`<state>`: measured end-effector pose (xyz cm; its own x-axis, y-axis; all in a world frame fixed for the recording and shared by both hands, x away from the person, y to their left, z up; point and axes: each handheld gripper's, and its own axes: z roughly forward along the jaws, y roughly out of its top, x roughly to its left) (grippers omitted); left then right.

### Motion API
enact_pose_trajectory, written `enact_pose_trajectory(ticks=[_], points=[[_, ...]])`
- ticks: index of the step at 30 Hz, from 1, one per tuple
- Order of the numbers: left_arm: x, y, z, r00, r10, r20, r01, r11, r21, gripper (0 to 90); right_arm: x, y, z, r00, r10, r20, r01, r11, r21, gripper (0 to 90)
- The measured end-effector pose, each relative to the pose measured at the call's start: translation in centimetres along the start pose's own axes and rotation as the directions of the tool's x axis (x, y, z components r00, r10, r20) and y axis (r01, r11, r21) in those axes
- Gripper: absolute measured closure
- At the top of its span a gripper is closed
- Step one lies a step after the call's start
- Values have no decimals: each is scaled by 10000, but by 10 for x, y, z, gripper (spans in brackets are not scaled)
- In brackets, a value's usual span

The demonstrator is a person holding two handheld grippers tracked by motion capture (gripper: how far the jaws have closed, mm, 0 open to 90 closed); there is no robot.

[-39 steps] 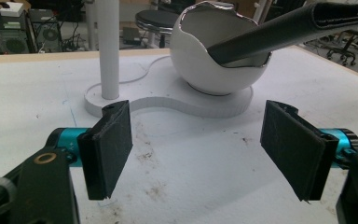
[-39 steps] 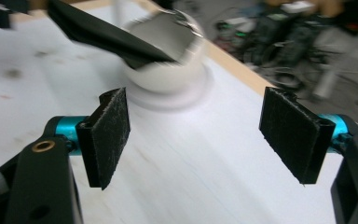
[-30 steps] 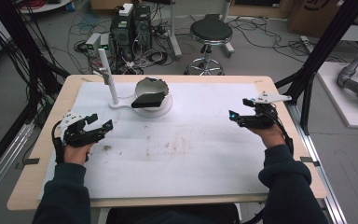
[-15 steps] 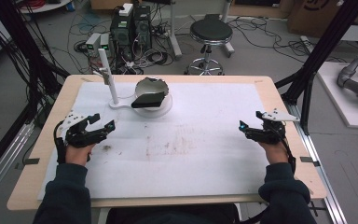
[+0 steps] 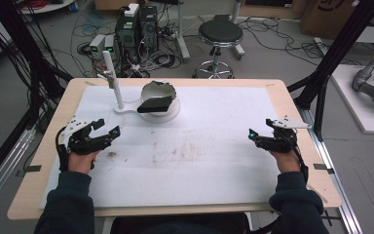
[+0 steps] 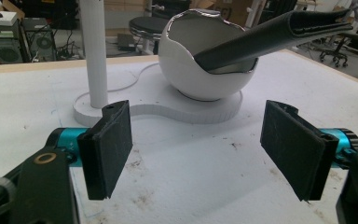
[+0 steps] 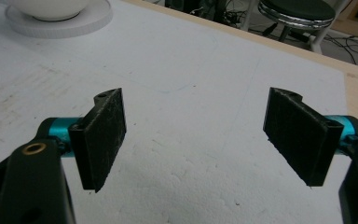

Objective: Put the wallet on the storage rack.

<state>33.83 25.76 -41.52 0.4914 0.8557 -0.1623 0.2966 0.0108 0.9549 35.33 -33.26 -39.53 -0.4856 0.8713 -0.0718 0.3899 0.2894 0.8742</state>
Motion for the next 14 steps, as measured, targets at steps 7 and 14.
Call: enact_pose_trajectory(ticks=[7,14], points=[[2,0,0,10000,24,-31,-24,10000,36,249,-1,-2,0,10000,23,-12,-23,10000,24,214],[4,-2,3,9999,-79,-94,80,9999,133,248,-3,-3,0,10000,61,-66,-61,10000,-51,214]])
